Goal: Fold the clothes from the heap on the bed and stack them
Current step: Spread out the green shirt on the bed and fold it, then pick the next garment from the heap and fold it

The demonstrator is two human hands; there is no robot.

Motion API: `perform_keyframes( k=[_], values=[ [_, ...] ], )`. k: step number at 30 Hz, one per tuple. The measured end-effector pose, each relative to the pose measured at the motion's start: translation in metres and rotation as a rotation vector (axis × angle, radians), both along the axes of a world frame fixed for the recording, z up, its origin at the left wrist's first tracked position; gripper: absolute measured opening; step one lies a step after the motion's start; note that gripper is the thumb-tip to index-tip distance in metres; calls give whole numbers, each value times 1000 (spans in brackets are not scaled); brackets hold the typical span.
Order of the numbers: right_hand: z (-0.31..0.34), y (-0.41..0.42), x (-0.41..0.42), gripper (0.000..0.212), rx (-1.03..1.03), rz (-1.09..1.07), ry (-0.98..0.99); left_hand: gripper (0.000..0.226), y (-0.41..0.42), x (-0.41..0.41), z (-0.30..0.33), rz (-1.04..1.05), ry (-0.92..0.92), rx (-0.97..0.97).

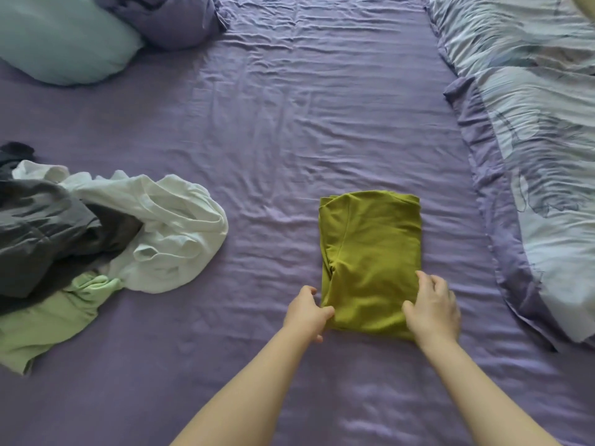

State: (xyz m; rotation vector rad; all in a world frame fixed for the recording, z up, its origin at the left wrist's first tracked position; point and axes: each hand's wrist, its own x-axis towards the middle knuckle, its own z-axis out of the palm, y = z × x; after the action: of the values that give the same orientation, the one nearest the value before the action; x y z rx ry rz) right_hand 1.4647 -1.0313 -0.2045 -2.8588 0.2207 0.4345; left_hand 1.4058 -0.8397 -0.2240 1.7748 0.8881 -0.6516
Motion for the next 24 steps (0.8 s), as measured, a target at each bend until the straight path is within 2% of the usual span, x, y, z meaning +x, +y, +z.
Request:
perform_keyframes(
  k=[3, 9, 12, 20, 24],
  values=[
    [9, 22, -20, 60, 15, 174, 32, 51, 16, -29, 8, -167, 13, 204],
    [7, 75, -65, 54, 280, 341, 22, 48, 73, -89, 24, -108, 27, 357],
    [6, 101, -90, 52, 338, 422, 33, 46, 108, -122, 30, -80, 57, 428],
    [14, 172, -120, 52, 268, 580, 58, 46, 191, -168, 46, 25, 62, 442],
    [11, 221, -120, 52, 241, 584, 103, 45, 236, -168, 45, -34, 14, 476]
  ],
)
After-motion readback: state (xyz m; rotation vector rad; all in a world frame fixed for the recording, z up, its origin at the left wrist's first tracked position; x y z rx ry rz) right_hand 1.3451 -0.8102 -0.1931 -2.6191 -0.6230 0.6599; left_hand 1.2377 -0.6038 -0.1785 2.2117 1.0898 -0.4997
